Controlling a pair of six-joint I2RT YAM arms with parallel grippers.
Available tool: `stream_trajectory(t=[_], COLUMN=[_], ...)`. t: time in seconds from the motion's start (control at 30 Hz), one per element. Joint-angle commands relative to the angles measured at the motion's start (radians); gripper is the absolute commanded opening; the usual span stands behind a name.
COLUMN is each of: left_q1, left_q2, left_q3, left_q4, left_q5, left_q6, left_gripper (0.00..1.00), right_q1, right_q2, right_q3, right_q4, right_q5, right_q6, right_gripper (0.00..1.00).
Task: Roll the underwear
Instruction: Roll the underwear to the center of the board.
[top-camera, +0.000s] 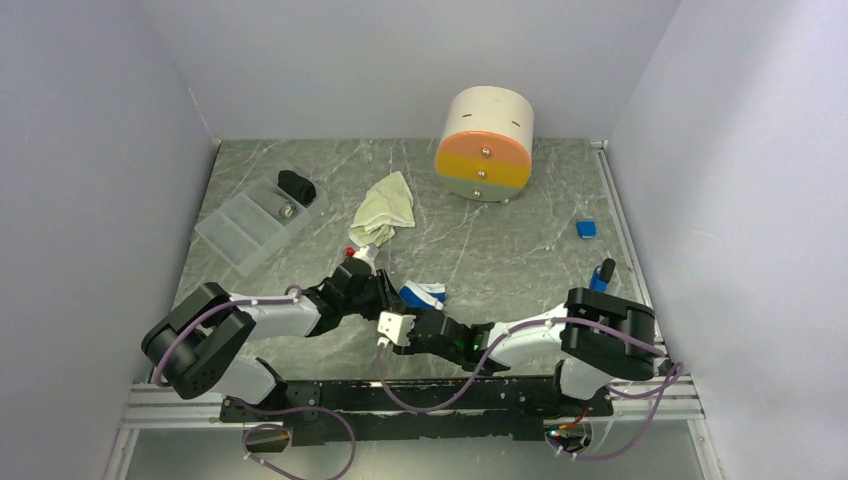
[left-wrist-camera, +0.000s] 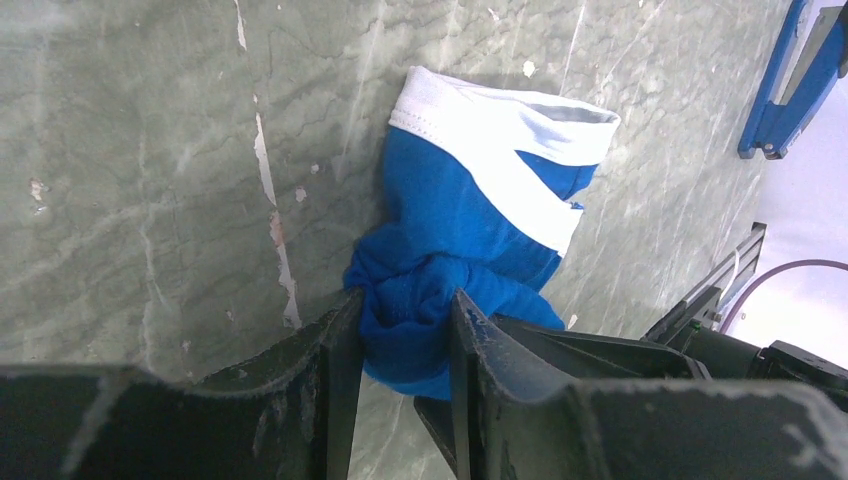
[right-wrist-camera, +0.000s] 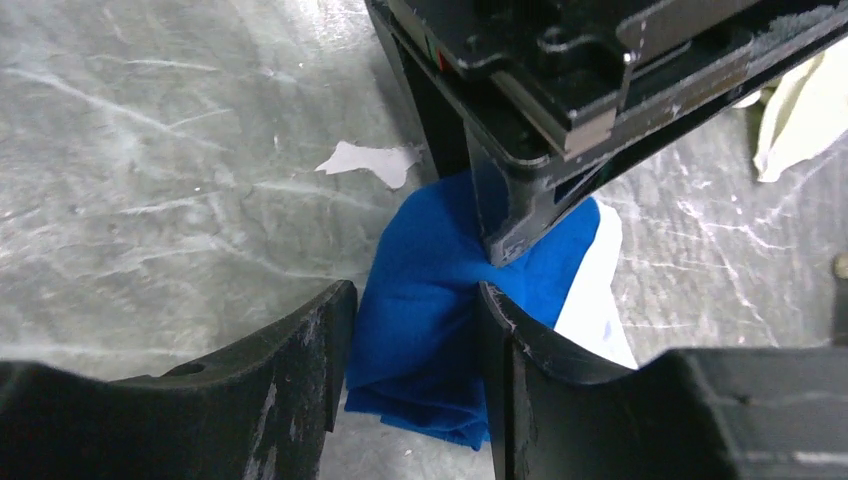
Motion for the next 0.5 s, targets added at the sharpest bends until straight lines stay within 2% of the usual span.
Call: stream_trajectory(t=[0.0, 0.13, 0.27, 0.47], left_q1=[-0.016, -0.015, -0.014, -0.004], left_q2=[0.018, 0.005, 0.005, -0.025], left_q3=[-0.018, -0.019, -0.014, -0.036], left_q4=[-0.123, -0.128, -0.127, -0.123], left_q5=[-0.01, -0.007, 0.001, 0.0], left_q6=[0.033, 0.027, 0.026, 0.0], left_gripper=[0.38, 0.41, 0.42, 0.47], right_q1=[0.024, 0.026, 0.039, 0.038], right_q2=[0.053, 0.08, 0.079, 0.079], right_q3=[0.051, 0.107, 0.124, 0.129], right_q4=[-0.028, -0.137, -0.184, -0.186], right_q5=[0.13, 0.181, 0.178, 0.126], right_q6=[-0.038, 0.04, 0.088, 0.19], right_gripper=[0.51, 0.46, 0.36, 0.1])
